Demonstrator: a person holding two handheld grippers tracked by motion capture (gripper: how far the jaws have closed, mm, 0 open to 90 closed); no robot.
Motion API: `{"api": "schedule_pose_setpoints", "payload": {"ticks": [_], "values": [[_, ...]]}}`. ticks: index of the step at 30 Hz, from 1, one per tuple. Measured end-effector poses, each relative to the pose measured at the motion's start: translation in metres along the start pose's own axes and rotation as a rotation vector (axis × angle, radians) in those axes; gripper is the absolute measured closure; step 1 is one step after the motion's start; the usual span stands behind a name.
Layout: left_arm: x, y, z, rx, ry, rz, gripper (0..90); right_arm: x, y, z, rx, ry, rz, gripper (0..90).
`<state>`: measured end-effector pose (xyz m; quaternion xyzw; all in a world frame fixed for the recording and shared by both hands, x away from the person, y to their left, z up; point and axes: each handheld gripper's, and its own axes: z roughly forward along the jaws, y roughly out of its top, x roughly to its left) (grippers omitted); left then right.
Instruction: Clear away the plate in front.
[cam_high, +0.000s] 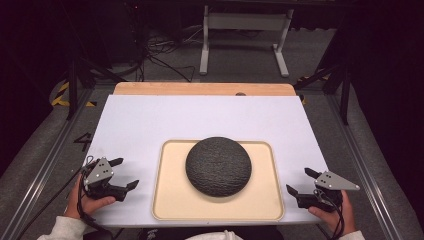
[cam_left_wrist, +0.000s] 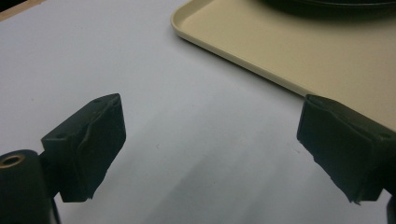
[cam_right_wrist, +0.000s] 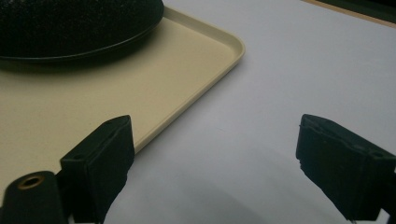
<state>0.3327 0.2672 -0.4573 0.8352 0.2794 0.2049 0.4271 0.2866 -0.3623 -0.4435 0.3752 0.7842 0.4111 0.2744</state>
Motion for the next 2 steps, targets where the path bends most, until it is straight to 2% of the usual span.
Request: {"api": "schedule_pose_setpoints", "payload": {"ticks": [2], "values": [[-0.0001,0.0000,0.0001,0.000,-0.002,-0.001,9.1,-0.0003,0.0000,0.0000,0.000,0.001,0.001,12.1]]}}
